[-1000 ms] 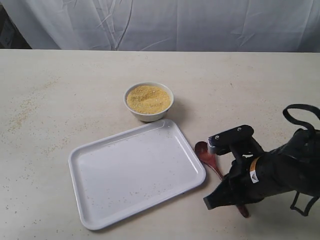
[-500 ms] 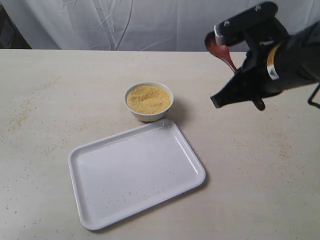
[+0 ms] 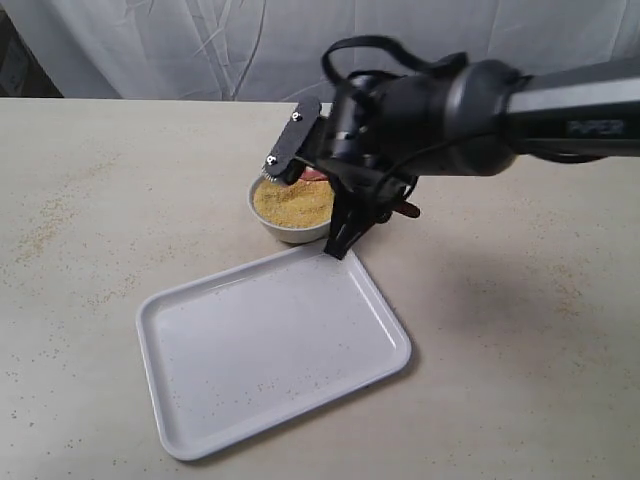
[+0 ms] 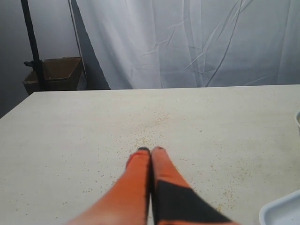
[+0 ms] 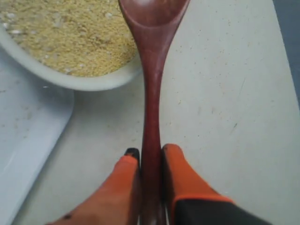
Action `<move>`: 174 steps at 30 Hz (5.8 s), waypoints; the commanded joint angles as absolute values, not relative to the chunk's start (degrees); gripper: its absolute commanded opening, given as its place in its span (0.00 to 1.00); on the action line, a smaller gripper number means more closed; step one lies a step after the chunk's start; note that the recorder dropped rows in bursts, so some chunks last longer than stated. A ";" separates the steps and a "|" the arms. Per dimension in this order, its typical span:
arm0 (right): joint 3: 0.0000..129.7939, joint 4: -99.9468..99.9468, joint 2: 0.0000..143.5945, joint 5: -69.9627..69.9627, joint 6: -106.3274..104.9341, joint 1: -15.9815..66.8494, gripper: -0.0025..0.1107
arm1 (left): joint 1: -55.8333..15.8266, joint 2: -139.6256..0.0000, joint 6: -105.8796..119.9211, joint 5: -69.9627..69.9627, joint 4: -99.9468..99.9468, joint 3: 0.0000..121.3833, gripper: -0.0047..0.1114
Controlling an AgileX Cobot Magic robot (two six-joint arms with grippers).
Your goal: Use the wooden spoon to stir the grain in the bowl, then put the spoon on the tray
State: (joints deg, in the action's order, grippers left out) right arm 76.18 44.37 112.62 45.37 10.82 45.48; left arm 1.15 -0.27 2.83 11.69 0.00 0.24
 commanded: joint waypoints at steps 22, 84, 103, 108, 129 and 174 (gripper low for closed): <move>84.43 50.39 121.85 59.97 0.00 52.75 0.01 | 0.84 0.00 2.98 11.39 0.00 0.00 0.04; 85.97 56.12 117.69 66.31 5.54 53.54 0.01 | 0.84 0.00 2.98 11.39 0.00 0.00 0.04; 65.02 20.91 93.06 39.45 10.28 28.46 0.01 | 0.84 0.00 2.98 11.39 0.00 0.00 0.04; 53.13 5.15 90.75 25.87 1.32 26.85 0.01 | 0.84 0.00 2.98 11.39 0.00 0.00 0.04; 54.14 -14.66 107.21 17.23 -20.88 48.04 0.04 | 0.84 0.00 2.98 11.39 0.00 0.00 0.04; 0.00 -17.21 5.79 3.77 -12.00 48.66 0.11 | 0.84 0.00 2.98 11.39 0.00 0.00 0.04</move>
State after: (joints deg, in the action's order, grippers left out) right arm 0.14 -16.75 6.89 3.41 -11.83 48.56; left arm 1.15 -0.27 2.96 11.69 0.00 0.24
